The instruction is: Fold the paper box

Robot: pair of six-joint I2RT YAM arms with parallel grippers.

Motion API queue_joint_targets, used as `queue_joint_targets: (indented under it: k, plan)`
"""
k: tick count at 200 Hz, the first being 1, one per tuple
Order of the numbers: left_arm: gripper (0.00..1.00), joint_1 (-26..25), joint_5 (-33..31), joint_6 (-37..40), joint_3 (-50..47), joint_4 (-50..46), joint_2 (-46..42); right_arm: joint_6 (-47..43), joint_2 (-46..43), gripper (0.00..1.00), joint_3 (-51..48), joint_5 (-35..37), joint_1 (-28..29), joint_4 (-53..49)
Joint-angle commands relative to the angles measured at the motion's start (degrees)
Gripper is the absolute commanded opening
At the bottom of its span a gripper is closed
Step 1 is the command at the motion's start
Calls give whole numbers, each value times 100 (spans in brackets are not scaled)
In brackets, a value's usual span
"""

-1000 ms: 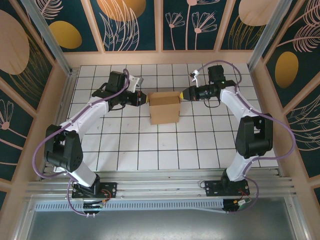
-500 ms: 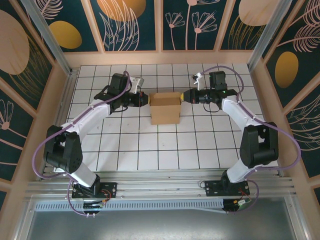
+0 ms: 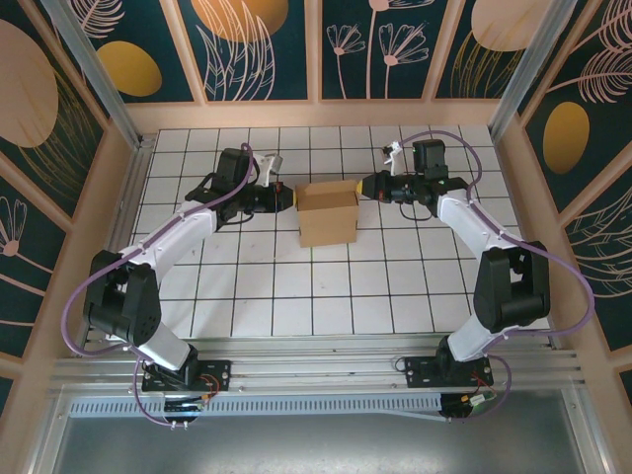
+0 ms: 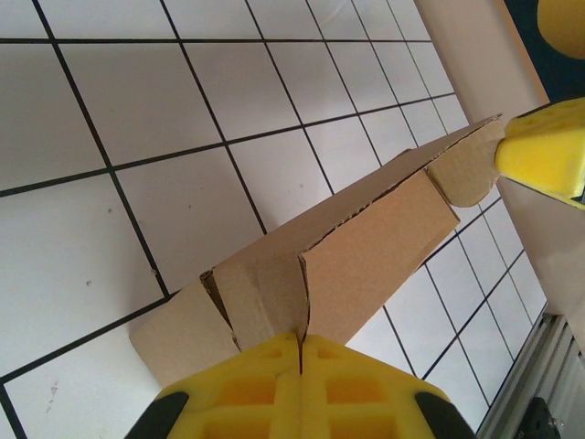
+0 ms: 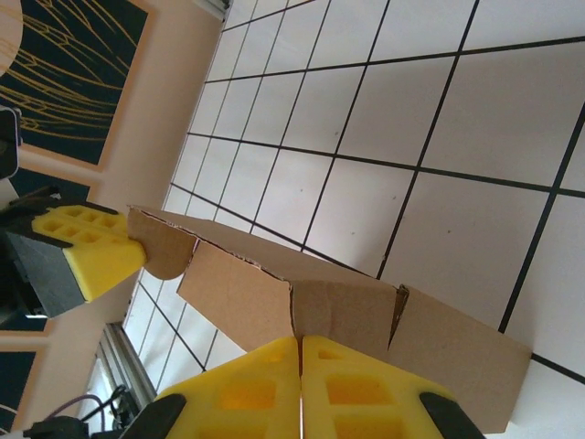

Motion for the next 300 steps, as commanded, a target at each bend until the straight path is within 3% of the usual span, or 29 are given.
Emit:
queue_joint_targets:
  k: [1,81,161,300]
  plan:
    - [0,-70,271,-178,-51,283,-127,317,-201,8,-116,-56,98,299]
    - [0,-79,281,-214,-53,293,-96,367,-169,9,-238,92,100,278]
    - [0,-79,260,-223,-59,270,-47,-577,-192,9,25,794,115,-529]
    - [0,-88,113,-344,-136,364,-63,-661,-208,9,-72,770,406,-419]
